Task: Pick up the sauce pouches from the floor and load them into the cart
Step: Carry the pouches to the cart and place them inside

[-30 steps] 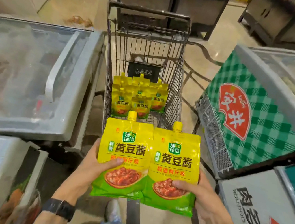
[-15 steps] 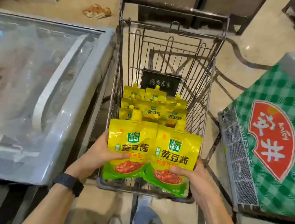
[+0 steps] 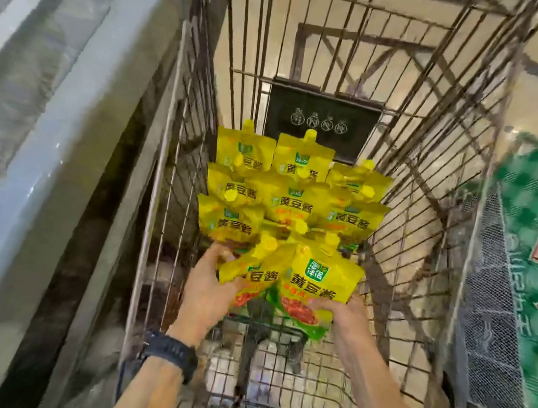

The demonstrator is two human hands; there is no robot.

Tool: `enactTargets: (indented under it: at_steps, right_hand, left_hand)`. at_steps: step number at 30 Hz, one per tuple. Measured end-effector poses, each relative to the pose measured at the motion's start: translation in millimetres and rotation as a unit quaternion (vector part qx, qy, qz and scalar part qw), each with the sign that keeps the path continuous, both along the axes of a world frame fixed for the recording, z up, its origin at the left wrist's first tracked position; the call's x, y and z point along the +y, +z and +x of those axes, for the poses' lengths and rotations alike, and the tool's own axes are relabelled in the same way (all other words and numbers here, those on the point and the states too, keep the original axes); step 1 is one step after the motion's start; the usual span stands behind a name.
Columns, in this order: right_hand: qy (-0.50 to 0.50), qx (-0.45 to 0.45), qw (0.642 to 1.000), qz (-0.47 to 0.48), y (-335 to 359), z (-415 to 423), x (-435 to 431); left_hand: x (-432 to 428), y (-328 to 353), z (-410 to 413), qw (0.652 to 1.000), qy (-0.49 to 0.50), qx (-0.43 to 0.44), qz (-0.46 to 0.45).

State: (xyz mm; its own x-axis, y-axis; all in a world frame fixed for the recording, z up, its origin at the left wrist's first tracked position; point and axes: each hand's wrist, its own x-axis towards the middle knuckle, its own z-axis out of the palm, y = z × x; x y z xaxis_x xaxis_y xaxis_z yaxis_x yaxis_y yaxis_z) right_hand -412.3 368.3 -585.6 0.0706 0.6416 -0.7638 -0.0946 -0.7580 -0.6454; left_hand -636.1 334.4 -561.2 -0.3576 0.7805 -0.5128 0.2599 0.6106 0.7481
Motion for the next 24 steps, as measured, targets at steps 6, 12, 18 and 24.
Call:
enactTargets:
  at_steps: [6, 12, 18, 24]
  right_hand:
    - [0.047, -0.026, 0.998, -0.01, -57.0, 1.4, 17.5]
    - [0.115, -0.089, 0.986, 0.084, -36.6, 16.6, 17.7]
    - [0.295, -0.218, 0.915, 0.166, -16.8, 12.3, 26.8]
    - [0.329, -0.342, 0.841, 0.258, -18.5, -4.4, 17.0]
  left_hand:
    - [-16.6, -30.6, 0.7, 0.999, -0.022, 0.033, -0.017]
    - [-12.4, -17.8, -7.2, 0.991, -0.061, 0.117, 0.01]
    - [32.6, 8.3, -24.6, 0.949, -0.181, 0.259, -0.002]
    - [43.1, 18.8, -18.1, 0.837, -0.355, 0.412, -0.06]
